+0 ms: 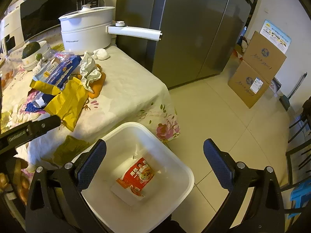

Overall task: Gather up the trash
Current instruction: 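Grasp the yellow wrapper with the left gripper and lift it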

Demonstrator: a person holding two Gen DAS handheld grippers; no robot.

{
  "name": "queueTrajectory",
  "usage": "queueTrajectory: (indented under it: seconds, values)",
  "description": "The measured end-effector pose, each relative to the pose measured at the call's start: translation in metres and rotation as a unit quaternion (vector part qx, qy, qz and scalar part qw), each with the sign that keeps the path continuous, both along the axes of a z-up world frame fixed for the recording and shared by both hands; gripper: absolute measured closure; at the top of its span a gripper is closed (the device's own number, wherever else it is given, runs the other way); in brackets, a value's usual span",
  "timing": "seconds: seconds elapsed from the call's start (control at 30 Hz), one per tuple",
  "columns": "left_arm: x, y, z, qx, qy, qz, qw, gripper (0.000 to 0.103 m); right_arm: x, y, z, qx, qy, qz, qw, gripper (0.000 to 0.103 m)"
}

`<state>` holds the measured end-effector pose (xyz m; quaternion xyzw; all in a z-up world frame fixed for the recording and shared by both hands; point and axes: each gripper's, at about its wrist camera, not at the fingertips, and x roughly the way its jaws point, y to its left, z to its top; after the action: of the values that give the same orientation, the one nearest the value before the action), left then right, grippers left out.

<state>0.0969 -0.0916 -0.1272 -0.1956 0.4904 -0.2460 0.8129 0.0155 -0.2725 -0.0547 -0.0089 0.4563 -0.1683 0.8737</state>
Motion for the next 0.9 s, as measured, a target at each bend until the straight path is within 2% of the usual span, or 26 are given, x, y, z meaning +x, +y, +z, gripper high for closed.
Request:
queueTrajectory:
  seconds: [0.17, 0.23, 0.33, 0.4, 0.47, 0.67, 0.9]
  values:
    - [0.017, -0.012, -0.003, -0.005, -0.004, 0.002, 1.0000, 0.024, 0.003, 0.003, -0.003, -0.004, 0.007, 0.004, 1.000, 0.007]
    - [0.021, -0.013, -0.004, -0.010, -0.007, 0.005, 0.9999, 0.029, 0.005, 0.004, -0.005, -0.003, 0.010, 0.005, 1.000, 0.007]
    - [0.027, -0.016, -0.005, -0.012, -0.008, 0.001, 0.9999, 0.046, 0.007, 0.005, -0.006, -0.004, 0.012, 0.007, 1.000, 0.007]
    - [0.031, -0.017, -0.007, -0.013, -0.004, -0.003, 0.9999, 0.069, 0.009, 0.007, -0.007, -0.007, 0.015, 0.008, 1.000, 0.007]
    - [0.034, -0.018, -0.009, -0.009, -0.003, -0.010, 0.9999, 0.084, 0.011, 0.009, -0.009, -0.007, 0.017, 0.010, 1.000, 0.007]
    - [0.025, -0.010, 0.003, -0.027, -0.028, -0.028, 0.9989, 0.091, 0.016, 0.014, -0.009, -0.008, 0.018, 0.012, 1.000, 0.007]
    - [0.001, 0.011, 0.039, -0.044, -0.068, -0.038, 0.9960, 0.091, 0.034, 0.015, 0.001, 0.008, -0.008, 0.004, 1.000, 0.007]
